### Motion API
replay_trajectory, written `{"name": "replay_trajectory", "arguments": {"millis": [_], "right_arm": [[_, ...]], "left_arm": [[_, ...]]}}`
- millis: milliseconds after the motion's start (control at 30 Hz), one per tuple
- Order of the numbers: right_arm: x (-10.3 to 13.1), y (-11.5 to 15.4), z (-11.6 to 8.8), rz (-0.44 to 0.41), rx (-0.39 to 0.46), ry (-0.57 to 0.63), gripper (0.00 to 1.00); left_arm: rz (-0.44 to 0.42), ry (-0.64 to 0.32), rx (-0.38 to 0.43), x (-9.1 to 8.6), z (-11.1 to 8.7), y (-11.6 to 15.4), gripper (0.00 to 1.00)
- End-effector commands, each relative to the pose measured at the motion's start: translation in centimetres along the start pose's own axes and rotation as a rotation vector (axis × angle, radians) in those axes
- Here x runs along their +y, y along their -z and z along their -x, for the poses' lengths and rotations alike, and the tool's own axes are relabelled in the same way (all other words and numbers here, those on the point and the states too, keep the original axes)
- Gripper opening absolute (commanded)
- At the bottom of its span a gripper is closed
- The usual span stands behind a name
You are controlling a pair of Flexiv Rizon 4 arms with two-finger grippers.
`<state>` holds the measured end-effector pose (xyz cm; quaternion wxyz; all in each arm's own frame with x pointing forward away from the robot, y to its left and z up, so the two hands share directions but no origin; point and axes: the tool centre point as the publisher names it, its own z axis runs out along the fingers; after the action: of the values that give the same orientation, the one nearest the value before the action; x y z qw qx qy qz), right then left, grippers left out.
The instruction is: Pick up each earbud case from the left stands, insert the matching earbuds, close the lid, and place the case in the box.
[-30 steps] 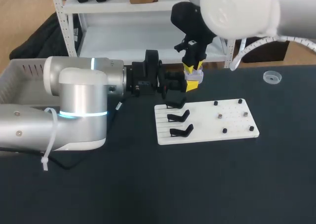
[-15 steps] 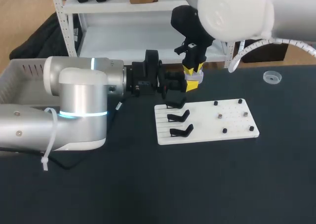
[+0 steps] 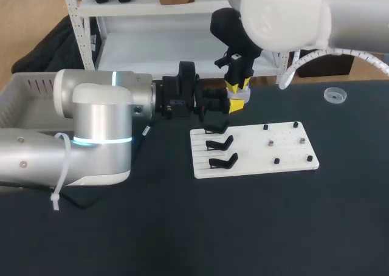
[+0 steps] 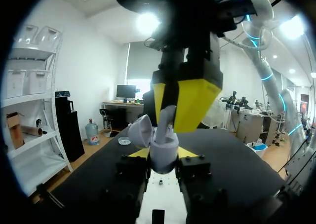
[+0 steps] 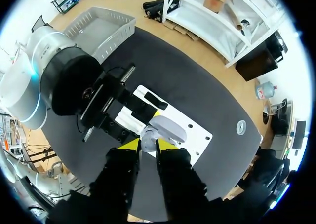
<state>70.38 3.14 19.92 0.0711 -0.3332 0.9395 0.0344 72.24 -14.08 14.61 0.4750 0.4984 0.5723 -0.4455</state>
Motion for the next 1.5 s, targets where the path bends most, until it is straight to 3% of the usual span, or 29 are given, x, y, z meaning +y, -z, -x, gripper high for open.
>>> {"name": "replay_trajectory", "arguments": {"millis": [33,333,500,567,900,1233,1500], "right_arm": [[-0.06,-0.07,0.26,0.002,0.006,0.002,0.00],[0.20,-0.48,0.21,-0.001,0.013,0.008,0.00],[0.17,-0.45,0.16,-0.002,0.014,0.006,0.20],[0.18,-0.39,0.13,-0.001,0.012,0.006,0.22],[0.29,-0.24,0.11,0.001,0.010,0.010,0.22],[0.23,-0.18,0.12,0.003,0.010,0.018,0.31],[0.20,-0.06,0.06,0.003,0.008,0.017,0.30]], "left_arm": [[-0.001,0.000,0.000,0.13,0.02,-0.10,0.00],[-0.001,0.000,0.000,0.13,0.02,-0.10,0.00],[-0.001,0.000,0.000,0.13,0.02,-0.10,0.00],[-0.001,0.000,0.000,0.13,0.02,-0.10,0.00],[-0.001,0.000,0.000,0.13,0.02,-0.10,0.00],[-0.001,0.000,0.000,0.13,0.02,-0.10,0.00],[-0.001,0.000,0.000,0.13,0.02,-0.10,0.00]]}}
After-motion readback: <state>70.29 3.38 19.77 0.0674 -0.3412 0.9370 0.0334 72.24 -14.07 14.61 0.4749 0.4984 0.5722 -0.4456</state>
